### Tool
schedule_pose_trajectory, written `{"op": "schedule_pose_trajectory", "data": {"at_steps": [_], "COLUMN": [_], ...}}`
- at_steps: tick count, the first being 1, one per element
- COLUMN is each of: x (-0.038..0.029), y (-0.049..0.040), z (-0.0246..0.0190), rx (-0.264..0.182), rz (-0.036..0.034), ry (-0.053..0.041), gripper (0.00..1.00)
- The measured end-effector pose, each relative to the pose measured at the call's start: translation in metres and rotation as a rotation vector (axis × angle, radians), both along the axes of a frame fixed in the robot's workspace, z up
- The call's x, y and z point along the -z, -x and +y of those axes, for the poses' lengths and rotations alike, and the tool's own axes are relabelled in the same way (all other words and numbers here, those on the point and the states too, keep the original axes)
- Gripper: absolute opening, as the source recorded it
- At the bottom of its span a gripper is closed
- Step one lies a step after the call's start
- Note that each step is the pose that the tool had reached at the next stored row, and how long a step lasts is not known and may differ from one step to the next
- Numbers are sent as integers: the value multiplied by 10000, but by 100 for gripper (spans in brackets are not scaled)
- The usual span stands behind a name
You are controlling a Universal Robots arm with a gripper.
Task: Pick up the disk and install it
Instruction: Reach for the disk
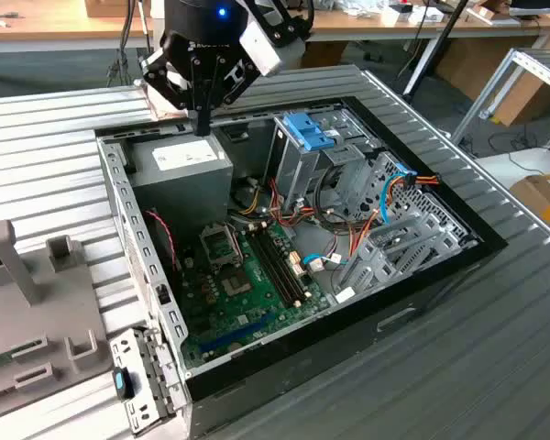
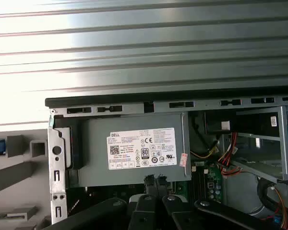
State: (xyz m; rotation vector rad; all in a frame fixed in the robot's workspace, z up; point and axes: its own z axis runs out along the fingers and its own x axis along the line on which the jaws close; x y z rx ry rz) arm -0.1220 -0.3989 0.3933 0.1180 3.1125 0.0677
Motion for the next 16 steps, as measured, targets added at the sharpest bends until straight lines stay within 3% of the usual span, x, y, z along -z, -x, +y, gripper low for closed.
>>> {"op": "schedule_pose_trajectory", "data": {"at_steps": [13,16], "x": [0,0], "y": [2,36], "z": [0,0], "rx": [0,0], "rz": [0,0], "ry": [0,0], "gripper": [11,11]}}
